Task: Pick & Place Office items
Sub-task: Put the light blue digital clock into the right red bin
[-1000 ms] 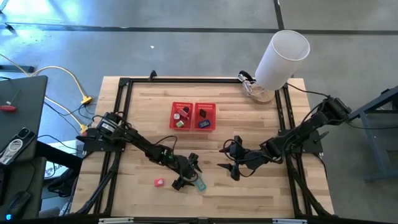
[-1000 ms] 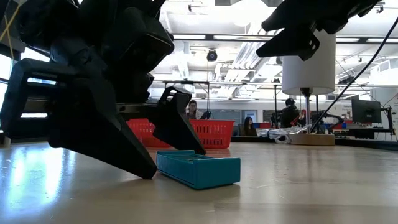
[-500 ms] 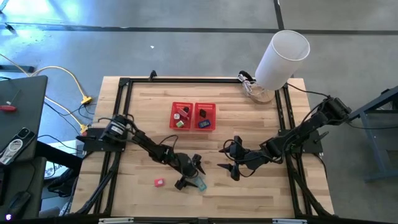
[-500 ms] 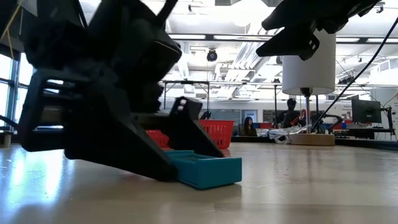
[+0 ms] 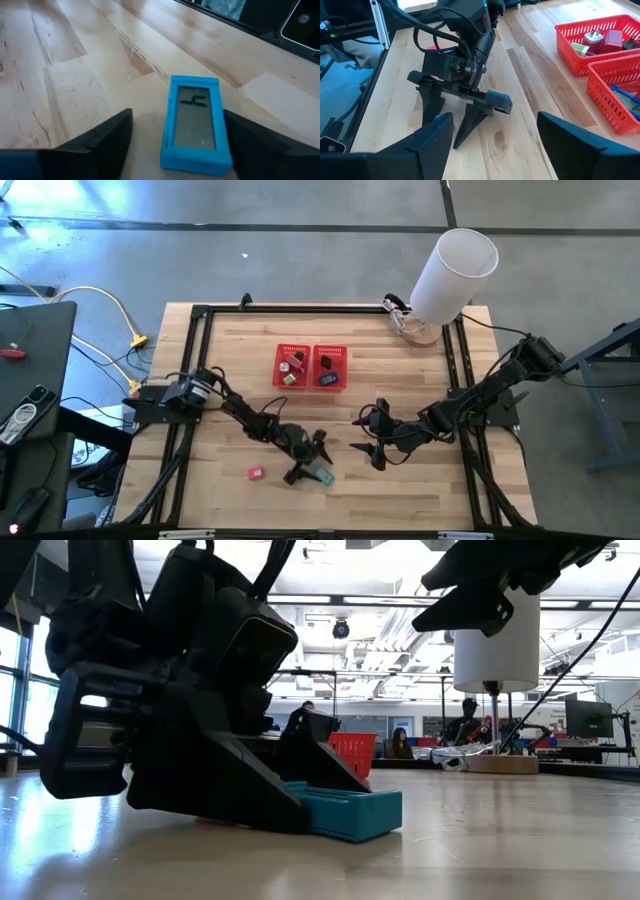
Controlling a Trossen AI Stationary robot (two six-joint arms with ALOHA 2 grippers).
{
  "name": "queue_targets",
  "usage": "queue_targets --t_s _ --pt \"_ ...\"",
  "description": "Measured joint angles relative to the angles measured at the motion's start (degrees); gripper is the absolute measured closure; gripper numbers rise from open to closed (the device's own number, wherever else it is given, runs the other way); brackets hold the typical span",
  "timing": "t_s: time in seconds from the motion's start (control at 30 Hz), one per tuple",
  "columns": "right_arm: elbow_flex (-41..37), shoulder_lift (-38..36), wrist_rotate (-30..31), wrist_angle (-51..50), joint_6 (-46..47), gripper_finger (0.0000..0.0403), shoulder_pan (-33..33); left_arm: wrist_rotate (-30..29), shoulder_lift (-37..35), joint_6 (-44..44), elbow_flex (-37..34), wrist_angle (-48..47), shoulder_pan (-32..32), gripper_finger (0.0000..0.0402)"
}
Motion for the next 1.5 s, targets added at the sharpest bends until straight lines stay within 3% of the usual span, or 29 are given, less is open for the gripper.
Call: queue_targets --t_s 0.27,0.47,0.57,0.7,0.87,0.93,1.1,1.2,1.37,1.5 --pt "0.0 0.0 0.0 0.0 -0.5 0.0127 0.0 -2.9 0.0 -3.0 0.0 0.2 -0.7 0.0260" --pt "0.0 0.0 -0.7 0.0 3.5 0.0127 0.0 -6.6 0.0 -5.8 -0.1 1.5 -1.7 0.0259" --pt "0.0 0.0 -3.1 0.0 6.3 0.0127 0.0 -11.5 -1.0 -3.5 -0.2 0.9 -2.8 0.0259" --pt "0.0 0.0 -3.2 0.0 16.3 0.0127 0.0 -22.5 -4.4 4.2 -0.3 -2.0 -4.8 0.0259" --pt "0.0 0.5 -0.6 0.1 28.1 0.0127 0.2 -44.8 -8.2 13.2 -0.2 -3.0 -8.6 0.0259" --pt "0.0 1.6 0.6 0.1 30.3 0.0127 0.2 -51.1 -9.0 16.0 -0.2 -2.9 -9.9 0.0259" --pt "0.0 6.8 0.8 3.5 32.4 0.0127 -0.2 -57.7 -10.1 20.2 -0.1 -0.8 -12.2 0.0259" --pt "0.0 10.4 0.0 10.4 28.3 0.0127 -0.7 -60.3 -10.2 20.3 -0.1 -0.1 -12.9 0.0259" --pt "0.0 15.1 0.0 22.6 20.1 0.0127 -0.8 -61.8 -10.2 20.9 -0.1 0.0 -12.7 0.0260" --pt "0.0 16.9 0.4 25.0 17.7 0.0127 -0.8 -62.6 -10.2 20.9 -0.2 0.4 -12.8 0.0260"
